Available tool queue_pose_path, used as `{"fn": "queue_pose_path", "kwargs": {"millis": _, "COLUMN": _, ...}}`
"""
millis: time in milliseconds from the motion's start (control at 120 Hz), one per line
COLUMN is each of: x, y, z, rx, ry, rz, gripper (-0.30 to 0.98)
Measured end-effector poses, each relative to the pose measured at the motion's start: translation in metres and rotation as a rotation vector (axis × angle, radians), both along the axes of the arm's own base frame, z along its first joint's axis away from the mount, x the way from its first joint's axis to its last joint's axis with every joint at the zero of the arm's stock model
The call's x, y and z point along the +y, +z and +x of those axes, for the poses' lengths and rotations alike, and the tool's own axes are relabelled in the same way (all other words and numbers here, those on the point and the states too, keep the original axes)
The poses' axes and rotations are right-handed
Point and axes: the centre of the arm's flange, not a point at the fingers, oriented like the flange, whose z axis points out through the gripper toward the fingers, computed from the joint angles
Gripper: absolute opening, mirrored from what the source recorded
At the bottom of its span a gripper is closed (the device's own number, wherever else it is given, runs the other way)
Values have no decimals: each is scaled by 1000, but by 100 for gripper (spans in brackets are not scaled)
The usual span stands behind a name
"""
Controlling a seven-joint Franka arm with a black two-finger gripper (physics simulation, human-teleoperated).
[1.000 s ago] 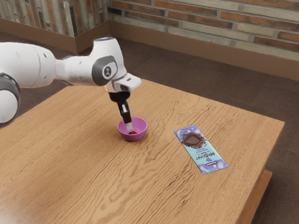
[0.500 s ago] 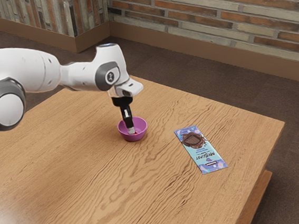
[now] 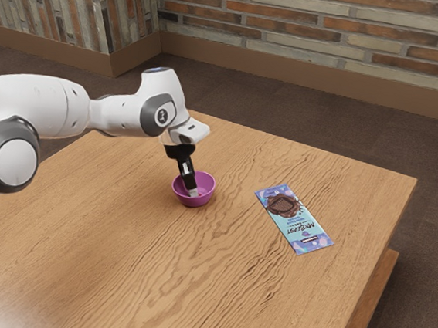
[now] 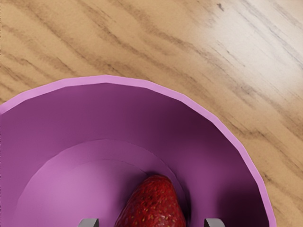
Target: Take strawberry from the bowl
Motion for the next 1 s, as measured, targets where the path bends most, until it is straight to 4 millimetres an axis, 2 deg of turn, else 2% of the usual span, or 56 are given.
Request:
{"fn": "queue_pose_path", "kwargs": {"millis": 408, "x": 1, "y": -9, "z": 3, "rx": -11, "ry": -2, "rz": -2, "gripper": 21}}
{"fn": "queue_pose_path", "kwargs": {"millis": 683, "x": 1, "y": -17, "z": 4, "rx": -16, "ry": -2, "rz": -1, "gripper": 13}}
{"fn": "queue_pose_path", "kwargs": {"millis": 858, "x": -5, "y": -17, "z": 3, "rx": -26, "ry": -13, "rz": 20, "gripper": 3}}
{"fn": "queue_pose_path", "kwargs": {"millis": 908, "x": -5, "y": -9, "z": 1, "rx": -35, "ry": -15, "rz": 32, "gripper": 1}}
{"fn": "queue_pose_path", "kwargs": {"millis": 1000, "x": -1, "y": 25, "z": 0, "rx": -76, "ry": -10, "rz": 57, "gripper": -2}}
